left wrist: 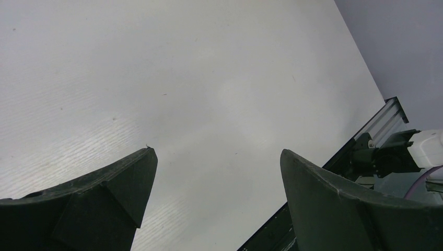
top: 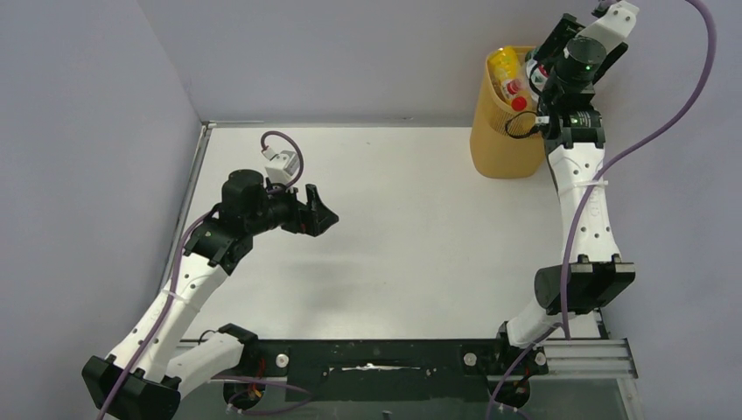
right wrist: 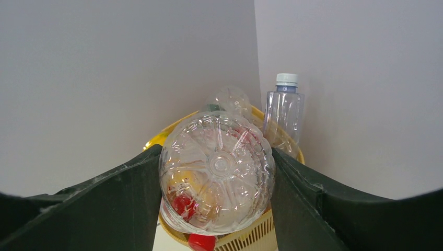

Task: Put the plastic bottles in the bin
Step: Place the plastic bottle in the trash bin.

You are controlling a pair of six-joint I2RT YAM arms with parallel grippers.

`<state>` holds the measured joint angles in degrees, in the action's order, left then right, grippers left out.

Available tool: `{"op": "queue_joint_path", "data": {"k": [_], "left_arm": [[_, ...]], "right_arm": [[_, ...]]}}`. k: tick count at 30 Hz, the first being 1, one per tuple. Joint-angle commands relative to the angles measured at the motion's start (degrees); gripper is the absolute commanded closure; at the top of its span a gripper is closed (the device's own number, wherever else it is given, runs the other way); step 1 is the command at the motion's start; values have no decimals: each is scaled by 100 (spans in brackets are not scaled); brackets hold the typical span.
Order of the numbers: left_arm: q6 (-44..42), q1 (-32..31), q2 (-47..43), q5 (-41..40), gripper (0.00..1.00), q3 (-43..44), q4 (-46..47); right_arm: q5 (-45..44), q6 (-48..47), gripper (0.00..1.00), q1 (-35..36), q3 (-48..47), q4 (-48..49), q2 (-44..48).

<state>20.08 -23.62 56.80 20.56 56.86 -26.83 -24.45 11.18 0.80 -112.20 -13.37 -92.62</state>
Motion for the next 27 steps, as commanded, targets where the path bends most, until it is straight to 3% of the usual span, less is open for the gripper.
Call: {"op": "queue_joint_path", "data": {"k": [1, 11, 17, 20, 23, 27], "left_arm": [[-127, 58, -33, 137, 10, 97, 151], [-75, 68, 84, 176, 10, 151, 187], [-59, 68, 141, 200, 10, 201, 200], [-35, 68, 148, 220, 10, 203, 211], [-22, 68, 147, 221, 10, 203, 205], [-5, 68, 148, 225, 10, 218, 195]], "right_arm": [[220, 29, 51, -69, -296, 363, -122], [762, 25, 49, -97, -302, 156, -590], [904, 7, 42, -97, -302, -49, -821], [945, -19, 35, -95, -495, -167, -937], [1013, -13, 18, -93, -571, -221, -968], [1160, 2, 5, -94, -688, -249, -921]]}}
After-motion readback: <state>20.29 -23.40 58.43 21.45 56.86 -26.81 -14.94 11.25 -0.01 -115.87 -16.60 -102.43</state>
